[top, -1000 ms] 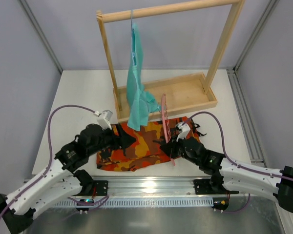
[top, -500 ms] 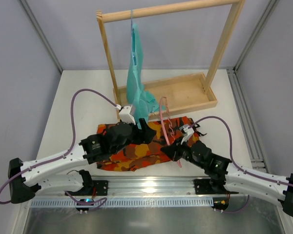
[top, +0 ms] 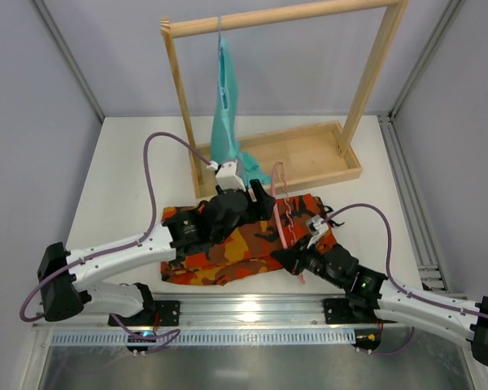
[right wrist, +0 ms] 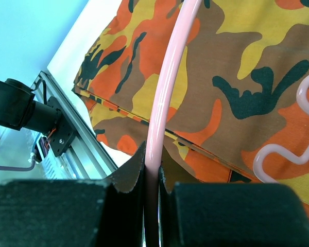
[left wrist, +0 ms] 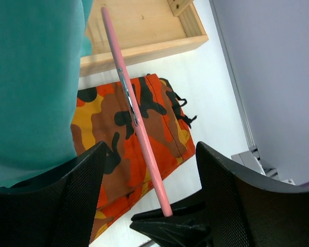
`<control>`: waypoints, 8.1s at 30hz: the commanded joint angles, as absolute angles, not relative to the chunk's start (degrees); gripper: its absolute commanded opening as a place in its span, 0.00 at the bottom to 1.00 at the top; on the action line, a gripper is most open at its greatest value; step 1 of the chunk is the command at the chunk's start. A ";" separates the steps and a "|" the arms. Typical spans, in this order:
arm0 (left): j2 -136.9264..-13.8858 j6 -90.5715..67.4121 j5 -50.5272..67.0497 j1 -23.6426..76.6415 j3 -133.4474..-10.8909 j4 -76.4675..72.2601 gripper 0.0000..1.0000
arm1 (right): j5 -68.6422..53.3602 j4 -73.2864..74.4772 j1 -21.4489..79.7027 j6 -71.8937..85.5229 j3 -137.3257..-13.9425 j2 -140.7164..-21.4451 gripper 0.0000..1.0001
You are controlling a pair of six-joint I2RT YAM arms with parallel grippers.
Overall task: Place the trousers on the hanger
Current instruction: Pass the hanger from the right arm to the left, then pass the hanger from the left arm to the right, then place trousers on hanger
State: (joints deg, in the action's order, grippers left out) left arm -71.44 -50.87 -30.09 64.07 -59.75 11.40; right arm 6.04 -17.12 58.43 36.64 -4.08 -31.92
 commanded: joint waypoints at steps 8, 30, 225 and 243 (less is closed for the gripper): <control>-77.24 -52.65 -38.67 64.25 -64.42 7.82 0.68 | 6.16 -27.42 58.62 38.32 -0.18 -29.36 0.04; -85.52 -51.15 -36.56 64.34 -71.63 11.16 0.00 | 8.00 -14.24 58.62 38.06 0.70 -25.93 0.23; -48.34 -58.54 -22.94 16.00 -21.71 27.60 0.75 | 23.90 -23.99 58.62 52.56 -16.61 -52.55 0.04; -44.91 -56.52 -16.97 15.73 -23.46 26.19 0.10 | 25.05 -20.74 58.62 54.05 -13.10 -47.55 0.04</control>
